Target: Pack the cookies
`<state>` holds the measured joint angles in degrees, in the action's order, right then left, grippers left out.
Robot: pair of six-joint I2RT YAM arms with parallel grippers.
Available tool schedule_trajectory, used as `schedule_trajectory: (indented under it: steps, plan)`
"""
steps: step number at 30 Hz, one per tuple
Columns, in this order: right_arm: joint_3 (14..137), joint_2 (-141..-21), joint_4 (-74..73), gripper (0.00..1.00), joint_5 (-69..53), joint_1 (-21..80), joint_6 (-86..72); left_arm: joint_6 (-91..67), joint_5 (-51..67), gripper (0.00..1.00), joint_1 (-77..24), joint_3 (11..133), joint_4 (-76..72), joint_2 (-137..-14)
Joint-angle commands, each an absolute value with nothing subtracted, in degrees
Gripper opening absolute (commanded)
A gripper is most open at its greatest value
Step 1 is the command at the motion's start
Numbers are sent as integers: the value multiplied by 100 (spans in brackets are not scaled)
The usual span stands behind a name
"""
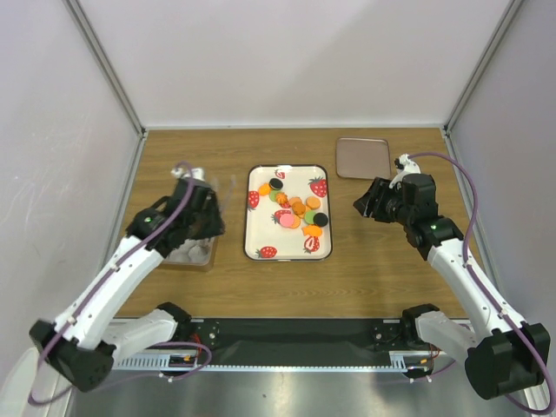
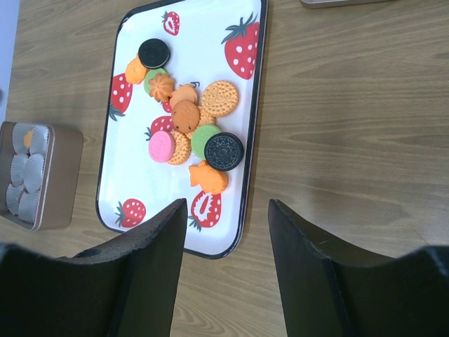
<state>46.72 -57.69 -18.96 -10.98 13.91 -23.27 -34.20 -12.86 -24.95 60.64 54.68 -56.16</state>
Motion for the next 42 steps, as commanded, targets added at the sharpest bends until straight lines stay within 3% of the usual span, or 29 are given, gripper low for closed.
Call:
schedule_trajectory:
  steps: [1,7,10,42]
  plan:
    - [4693,-5766,-1740,56,-1020,1415,-2224,-3744,-1556,49,-3660,6477,5564,-6037]
    - [4685,-5801,-1749,56,-949,1424,-2215,-3832,-1362,49,-4946,6697,5362,-6978]
    - [4685,-5809,-1749,56,-932,1424,-2215,-3850,-1275,49,-5132,6689,5213,-7233]
    - [4693,-5783,-1775,56,-940,1468,-2188,-3498,-1116,54,-4931,7084,4808,-8464]
